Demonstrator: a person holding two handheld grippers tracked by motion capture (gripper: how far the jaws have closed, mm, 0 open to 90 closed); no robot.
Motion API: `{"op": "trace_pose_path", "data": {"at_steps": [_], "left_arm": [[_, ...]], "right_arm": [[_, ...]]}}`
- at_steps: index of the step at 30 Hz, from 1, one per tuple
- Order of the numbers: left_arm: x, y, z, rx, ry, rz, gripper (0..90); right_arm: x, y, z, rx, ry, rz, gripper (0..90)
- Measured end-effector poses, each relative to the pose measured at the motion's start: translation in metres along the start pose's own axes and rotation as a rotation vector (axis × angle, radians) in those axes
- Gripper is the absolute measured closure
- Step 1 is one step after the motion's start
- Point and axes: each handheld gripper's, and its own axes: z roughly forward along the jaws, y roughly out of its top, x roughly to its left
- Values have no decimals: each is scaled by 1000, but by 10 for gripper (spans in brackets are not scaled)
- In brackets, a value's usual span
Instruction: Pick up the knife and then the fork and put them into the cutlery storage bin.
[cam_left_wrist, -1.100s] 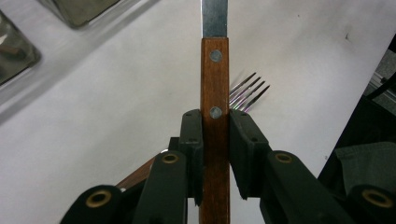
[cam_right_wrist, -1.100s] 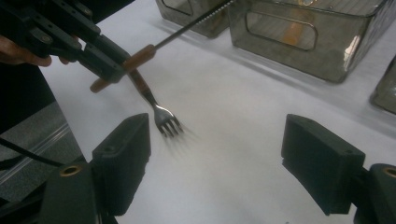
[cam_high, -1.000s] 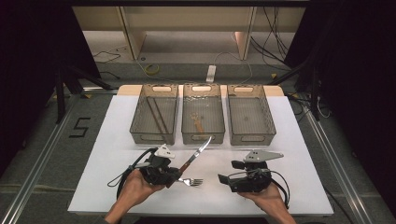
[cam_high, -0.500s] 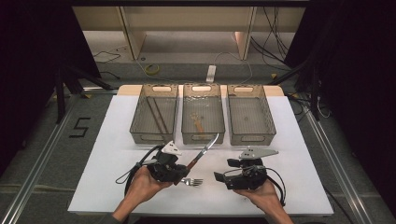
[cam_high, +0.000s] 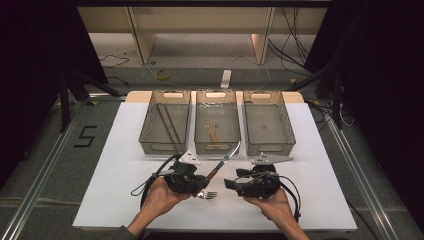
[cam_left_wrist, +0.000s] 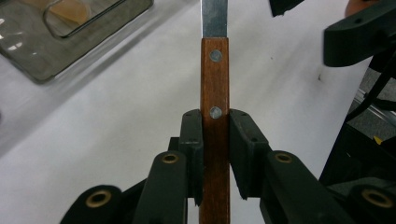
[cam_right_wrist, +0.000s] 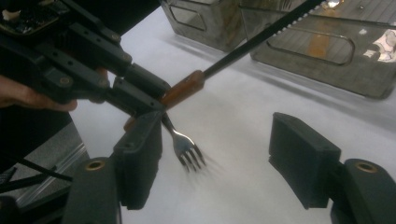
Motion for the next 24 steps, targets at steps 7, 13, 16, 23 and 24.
{"op": "trace_pose_path", "data": {"at_steps": [7, 13, 16, 23, 24], "left_arm": [[-6, 3, 3, -17, -5, 8, 757], [-10, 4, 2, -45, -3, 10, 757], [-12, 4, 2, -58, -12, -3, 757], [-16, 5, 2, -79, -4, 1, 757], [-17, 4, 3, -84, -6, -1, 757]], "right_arm": [[1, 6, 12, 0, 23, 36, 427], [-1, 8, 19, -10, 50, 72, 470], [-2, 10, 20, -24, 57, 88, 508], [-3, 12, 22, -39, 92, 121, 592], [-3, 12, 22, -39, 98, 125, 601]]}}
